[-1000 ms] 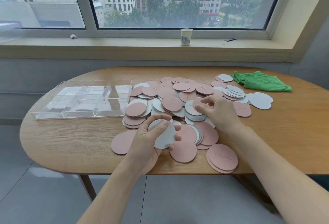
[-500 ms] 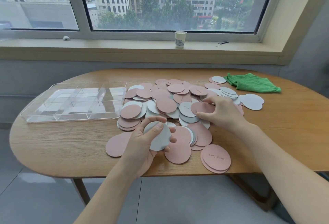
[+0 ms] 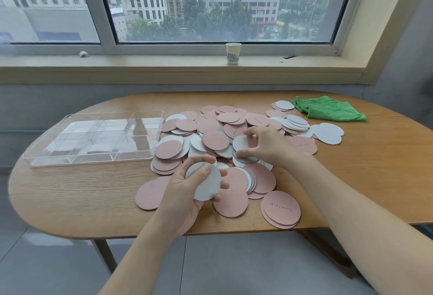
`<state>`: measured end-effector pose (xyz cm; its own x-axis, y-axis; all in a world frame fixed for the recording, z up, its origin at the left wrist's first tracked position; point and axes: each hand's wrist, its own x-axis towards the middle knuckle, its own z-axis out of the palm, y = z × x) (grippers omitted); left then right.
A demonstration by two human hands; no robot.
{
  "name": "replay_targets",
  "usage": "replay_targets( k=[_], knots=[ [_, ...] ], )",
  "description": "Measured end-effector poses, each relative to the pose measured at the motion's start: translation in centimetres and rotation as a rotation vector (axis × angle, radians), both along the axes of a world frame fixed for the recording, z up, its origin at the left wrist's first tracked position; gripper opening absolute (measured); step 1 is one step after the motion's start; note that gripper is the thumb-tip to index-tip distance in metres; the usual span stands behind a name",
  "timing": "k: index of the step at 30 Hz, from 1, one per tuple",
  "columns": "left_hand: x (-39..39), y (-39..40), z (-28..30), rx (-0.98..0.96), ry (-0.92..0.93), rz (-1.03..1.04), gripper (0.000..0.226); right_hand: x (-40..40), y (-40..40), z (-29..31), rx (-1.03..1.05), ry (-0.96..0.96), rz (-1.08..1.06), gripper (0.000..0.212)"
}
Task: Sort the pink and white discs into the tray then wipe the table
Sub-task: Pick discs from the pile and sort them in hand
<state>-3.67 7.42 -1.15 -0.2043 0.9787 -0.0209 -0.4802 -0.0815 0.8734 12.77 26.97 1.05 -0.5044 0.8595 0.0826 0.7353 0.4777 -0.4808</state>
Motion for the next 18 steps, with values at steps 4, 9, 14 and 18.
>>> replay_targets(
  k=[4,9,14,18],
  knots=[
    [-0.1,0.2,-0.1,-0.005,0.008,-0.01,0.024,-0.5,0.8,-0.2,-0.039,0.078,0.023,0.077],
    [0.0,0.2,0.0,-0.007,0.008,-0.009,0.027,-0.7,0.9,-0.1,-0.01,0.374,0.034,0.021],
    [0.2,0.1,0.2,-0.008,0.001,0.018,0.03,-1.1,0.1,1.7,-0.105,0.706,0.002,0.012],
    [0.3,0.2,0.2,-0.012,-0.023,0.056,0.04,-0.5,-2.8,3.6,-0.214,0.909,0.082,0.01]
  ],
)
